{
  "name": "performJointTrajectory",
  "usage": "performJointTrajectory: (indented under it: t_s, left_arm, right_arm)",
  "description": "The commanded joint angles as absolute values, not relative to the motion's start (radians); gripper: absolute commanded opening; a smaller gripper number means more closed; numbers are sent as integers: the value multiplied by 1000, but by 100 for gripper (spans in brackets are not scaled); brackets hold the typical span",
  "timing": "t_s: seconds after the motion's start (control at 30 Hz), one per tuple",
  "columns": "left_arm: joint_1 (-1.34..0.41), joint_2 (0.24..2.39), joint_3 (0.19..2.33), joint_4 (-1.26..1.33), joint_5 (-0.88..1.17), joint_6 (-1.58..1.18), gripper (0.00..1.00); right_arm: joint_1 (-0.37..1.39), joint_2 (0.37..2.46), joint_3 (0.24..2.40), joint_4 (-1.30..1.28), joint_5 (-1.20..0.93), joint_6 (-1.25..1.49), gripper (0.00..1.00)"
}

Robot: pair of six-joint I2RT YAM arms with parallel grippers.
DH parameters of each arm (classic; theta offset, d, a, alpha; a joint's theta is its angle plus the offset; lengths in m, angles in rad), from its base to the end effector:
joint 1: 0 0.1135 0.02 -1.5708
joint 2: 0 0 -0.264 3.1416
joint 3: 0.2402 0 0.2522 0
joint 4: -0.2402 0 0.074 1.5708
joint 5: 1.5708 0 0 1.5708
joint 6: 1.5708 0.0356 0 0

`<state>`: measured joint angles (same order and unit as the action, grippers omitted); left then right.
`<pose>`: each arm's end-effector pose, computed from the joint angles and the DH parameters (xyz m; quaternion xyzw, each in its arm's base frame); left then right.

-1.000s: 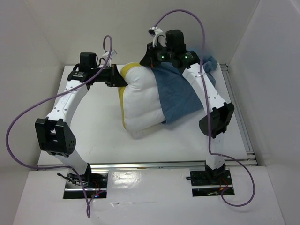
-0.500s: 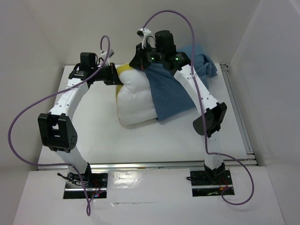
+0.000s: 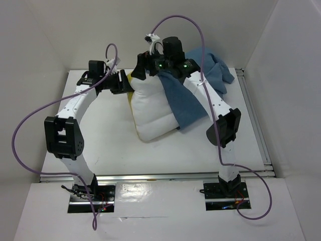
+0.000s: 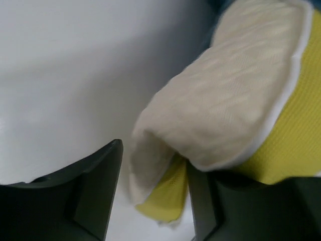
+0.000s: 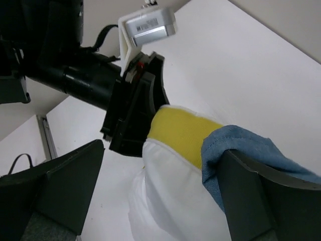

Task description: Put the pillow into the pillowcase

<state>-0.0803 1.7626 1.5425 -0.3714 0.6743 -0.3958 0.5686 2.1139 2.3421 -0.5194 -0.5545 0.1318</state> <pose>0.4039 -0.0548 0.3210 0.0228 0.8469 -0.3884 0.3625 0.3955 0.2750 0.4234 -0.3267 0.7178 0.4033 0.4640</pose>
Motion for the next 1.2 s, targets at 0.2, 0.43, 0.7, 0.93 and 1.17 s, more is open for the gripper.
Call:
performJointTrajectory:
  t_s: [0.2, 0.43, 0.7, 0.93, 1.17]
  left_arm:
    - [24, 1734, 1601, -359, 206, -299, 97]
    - [-24, 1580, 1610, -379, 340, -37, 100]
    - [-406, 1431, 1502, -664, 394, 585, 100]
    - [-601, 1290, 1201, -536, 262, 827, 100]
    - [-669, 1301, 985, -287, 202, 890, 100]
  right_arm:
    - [542, 1810, 2136, -385, -304, 5, 99]
    - [450, 1634, 1864, -373, -2, -178, 99]
    - [260, 1531, 1623, -591, -214, -190, 94]
    - [239, 1494, 1511, -716, -363, -97, 89]
    - [239, 1473, 1499, -748, -414, -44, 88]
